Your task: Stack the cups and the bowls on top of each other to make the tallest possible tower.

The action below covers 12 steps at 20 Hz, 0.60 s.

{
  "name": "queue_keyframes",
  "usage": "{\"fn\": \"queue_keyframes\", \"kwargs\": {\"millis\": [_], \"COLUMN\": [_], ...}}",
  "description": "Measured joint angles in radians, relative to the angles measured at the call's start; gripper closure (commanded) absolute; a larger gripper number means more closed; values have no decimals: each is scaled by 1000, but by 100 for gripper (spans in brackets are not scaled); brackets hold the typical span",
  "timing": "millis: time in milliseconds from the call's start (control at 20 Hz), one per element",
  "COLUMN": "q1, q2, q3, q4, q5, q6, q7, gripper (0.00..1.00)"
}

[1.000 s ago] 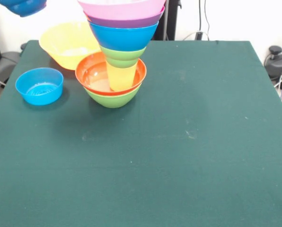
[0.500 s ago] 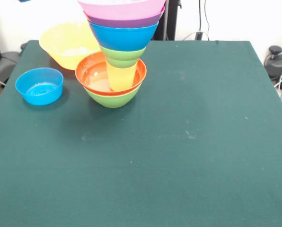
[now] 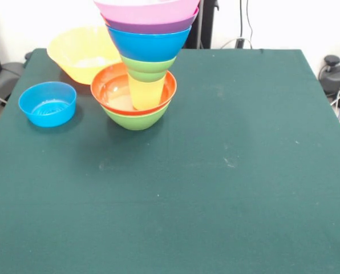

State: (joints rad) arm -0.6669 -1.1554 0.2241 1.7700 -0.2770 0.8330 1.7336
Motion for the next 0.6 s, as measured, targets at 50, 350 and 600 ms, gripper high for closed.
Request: {"fn": "queue_keyframes", "kwargs": {"millis": [50, 350, 600], "q1": [4, 32, 77], "q2": [-3, -25, -39], "q3": [0, 0, 0], "q4": [2, 29, 58], "q5": [2, 28, 41], "q6": [0, 0, 0], "q7": [0, 0, 0], "gripper": [100, 100, 100]}}
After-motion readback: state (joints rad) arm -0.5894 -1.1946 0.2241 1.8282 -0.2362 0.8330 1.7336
